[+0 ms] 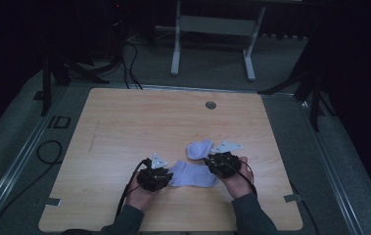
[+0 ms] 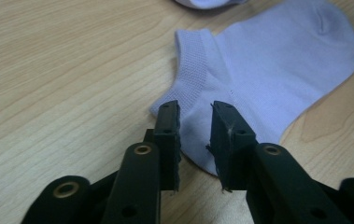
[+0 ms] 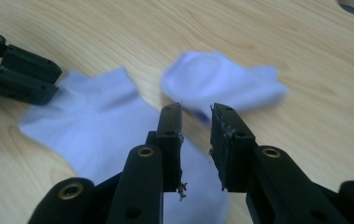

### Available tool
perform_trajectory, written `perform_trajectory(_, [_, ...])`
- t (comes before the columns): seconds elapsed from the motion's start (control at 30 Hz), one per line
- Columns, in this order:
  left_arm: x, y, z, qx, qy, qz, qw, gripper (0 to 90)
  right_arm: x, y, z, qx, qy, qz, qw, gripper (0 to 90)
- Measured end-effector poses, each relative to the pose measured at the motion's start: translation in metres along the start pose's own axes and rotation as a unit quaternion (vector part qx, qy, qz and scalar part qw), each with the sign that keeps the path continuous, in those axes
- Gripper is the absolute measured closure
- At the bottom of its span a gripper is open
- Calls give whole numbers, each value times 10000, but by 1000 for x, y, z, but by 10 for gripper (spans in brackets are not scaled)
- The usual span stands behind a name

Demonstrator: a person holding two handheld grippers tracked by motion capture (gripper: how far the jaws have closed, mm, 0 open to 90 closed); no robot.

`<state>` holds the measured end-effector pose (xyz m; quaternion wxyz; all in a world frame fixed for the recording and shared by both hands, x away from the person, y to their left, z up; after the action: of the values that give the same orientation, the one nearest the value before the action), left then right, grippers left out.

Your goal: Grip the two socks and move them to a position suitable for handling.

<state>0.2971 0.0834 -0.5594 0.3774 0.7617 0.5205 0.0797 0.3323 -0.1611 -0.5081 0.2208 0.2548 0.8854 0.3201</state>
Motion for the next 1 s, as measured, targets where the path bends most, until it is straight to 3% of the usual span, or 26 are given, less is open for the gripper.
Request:
perform_trajectory(0.13, [4,1,-6,-59,-19,-65,10000,667,2,25,24,188,149,-253,9994,745])
perform_trajectory(0.33, [8,-2,-11,51,5,7,10000,647,-1,38,47,484,216,-421,9977,737])
perform_trajectory(0.37, [10,-4,-14,54,42,30,10000,644,-2,44,61,634,265,-429,9967,730])
perform_trajectory(0.67, [20,-4,-18,-36,124,-68,9999,636,-7,53,97,1071,439,-286,9929,715])
perform_trajectory(0.77, [23,-5,-16,-22,150,-76,9999,636,-7,53,107,1313,463,-235,9900,844])
perform_trajectory(0.9, [24,-5,-16,-35,153,-114,9998,638,-10,53,108,1288,482,9,9905,889])
perform_trajectory(0.93, [24,-5,-17,-58,166,-109,9998,647,-12,52,105,1195,489,140,9915,891])
perform_trajectory(1.0, [24,-5,-16,-74,169,-124,9998,651,-13,52,100,1110,453,183,9926,892])
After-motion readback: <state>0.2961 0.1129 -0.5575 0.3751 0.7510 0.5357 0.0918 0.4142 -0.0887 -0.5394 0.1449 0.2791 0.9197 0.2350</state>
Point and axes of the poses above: each handheld gripper's, and its own axes: z roughly forward along the jaws, y roughly out of its top, x roughly to its left, the point moved 1 cm from there along z, roughly forward along the jaws, and after that the axes turned 14 degrees about -z, right-handed, at the moved point
